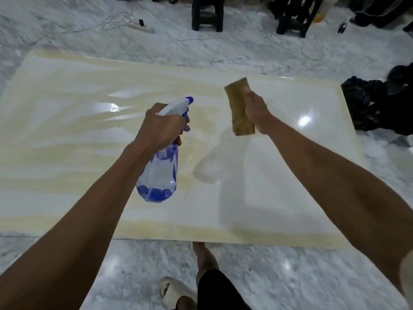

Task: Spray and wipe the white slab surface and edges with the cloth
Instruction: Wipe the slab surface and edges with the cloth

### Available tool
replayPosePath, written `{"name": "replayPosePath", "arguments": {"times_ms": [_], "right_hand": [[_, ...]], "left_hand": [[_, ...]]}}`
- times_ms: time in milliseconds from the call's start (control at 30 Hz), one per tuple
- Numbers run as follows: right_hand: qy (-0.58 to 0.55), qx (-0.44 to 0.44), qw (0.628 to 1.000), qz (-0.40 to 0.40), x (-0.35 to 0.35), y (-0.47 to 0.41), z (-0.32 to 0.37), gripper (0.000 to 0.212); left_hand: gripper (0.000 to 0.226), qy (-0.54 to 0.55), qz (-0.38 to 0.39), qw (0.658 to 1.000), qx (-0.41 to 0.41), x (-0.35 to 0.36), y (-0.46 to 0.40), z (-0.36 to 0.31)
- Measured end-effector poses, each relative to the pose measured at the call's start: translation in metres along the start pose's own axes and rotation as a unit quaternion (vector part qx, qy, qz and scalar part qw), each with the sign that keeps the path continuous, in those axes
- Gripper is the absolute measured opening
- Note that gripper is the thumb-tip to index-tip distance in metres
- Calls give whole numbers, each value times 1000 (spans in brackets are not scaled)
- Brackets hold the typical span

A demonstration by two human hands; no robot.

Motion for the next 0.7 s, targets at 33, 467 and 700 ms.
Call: {"name": "replayPosePath", "arguments": {"times_ms": [33,467,700], "right_hand": [[44,-50,998,-5,-3,-29,12,43],[471,-154,864,87,144,-211,-84,56],[461,-245,845,118,172,-89,-98,51]], "left_hand": [[26,3,0,1000,3,5,-20,-3],[23,-20,-26,999,5,27,-158,35],[26,-31,-15,999,-20,6,-127,53]]}}
Point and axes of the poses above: each hand's wrist, its own y-axis away from the middle knuckle, its own x-axis out of the palm, z = x × y, the point moved 3 cm from there along -y, towards the middle knuckle, and after that the axes turned 9 degrees about -z, right-handed, at the moved point
